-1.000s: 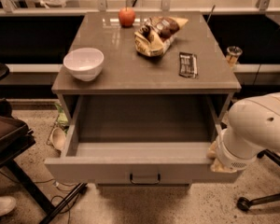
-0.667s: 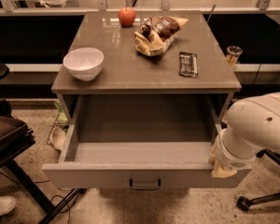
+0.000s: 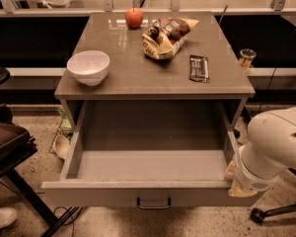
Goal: Open top drawer
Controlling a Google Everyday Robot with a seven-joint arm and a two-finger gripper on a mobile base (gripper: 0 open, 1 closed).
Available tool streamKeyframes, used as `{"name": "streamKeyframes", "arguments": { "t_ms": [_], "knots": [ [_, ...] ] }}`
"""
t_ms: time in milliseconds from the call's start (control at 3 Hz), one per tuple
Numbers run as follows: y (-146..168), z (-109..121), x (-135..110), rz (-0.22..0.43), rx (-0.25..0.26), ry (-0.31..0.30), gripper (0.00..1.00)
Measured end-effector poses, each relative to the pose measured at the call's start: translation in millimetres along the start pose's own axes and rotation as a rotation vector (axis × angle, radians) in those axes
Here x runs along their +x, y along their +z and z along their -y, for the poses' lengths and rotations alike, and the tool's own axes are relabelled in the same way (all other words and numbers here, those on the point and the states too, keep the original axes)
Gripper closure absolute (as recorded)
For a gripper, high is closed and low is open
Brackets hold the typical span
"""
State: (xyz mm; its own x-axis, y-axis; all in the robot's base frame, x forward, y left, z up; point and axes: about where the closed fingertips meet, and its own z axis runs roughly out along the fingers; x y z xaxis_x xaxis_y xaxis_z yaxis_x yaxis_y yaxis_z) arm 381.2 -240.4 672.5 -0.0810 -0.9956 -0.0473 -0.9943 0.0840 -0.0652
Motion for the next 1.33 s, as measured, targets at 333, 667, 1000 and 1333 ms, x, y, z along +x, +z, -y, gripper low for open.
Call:
{"name": "streamKeyframes", "arguments": {
  "t_ms": [333,667,1000,1333],
  "knots": [
    [0.1,-0.5,-0.1,-0.001,-0.001,-0.001,0.82],
    [0.1,-1.0,-0.2,-0.002,-0.001,-0.002,0.59],
    [0.3,-1.7,-0.4,-0.003,-0.002,-0.003,0.28],
    [0.3,-2.1,-0.5,-0.003,-0.002,-0.004,0.05]
  ]
}}
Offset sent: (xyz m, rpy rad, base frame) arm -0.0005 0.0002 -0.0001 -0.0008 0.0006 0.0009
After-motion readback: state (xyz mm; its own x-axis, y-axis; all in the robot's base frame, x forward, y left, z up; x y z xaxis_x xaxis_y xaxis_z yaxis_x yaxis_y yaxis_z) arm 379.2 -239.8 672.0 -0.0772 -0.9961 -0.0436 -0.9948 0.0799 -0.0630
